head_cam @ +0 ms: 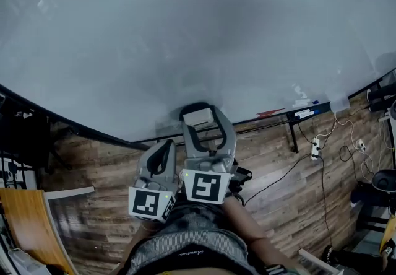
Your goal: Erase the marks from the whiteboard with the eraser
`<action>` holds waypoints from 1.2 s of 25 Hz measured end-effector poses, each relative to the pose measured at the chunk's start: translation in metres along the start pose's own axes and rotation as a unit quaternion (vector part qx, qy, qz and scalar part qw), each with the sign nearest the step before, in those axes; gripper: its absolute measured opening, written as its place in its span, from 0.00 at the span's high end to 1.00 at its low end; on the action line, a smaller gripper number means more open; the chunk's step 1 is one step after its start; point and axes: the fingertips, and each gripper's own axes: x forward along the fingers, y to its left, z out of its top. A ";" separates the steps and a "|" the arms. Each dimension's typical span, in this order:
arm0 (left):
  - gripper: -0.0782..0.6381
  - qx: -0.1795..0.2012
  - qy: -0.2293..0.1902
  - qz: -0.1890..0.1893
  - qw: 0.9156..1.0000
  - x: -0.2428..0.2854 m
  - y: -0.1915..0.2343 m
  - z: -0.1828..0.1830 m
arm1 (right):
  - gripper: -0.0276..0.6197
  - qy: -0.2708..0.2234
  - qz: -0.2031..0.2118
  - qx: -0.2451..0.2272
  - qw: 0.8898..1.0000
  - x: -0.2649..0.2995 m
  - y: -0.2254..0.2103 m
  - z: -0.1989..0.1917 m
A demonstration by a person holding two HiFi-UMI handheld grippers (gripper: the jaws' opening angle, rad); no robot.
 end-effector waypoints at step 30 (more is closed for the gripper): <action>0.89 0.004 0.016 0.001 1.000 0.189 -0.221 0.012 | 0.55 -0.025 0.023 0.006 0.999 -0.037 -0.260 -0.068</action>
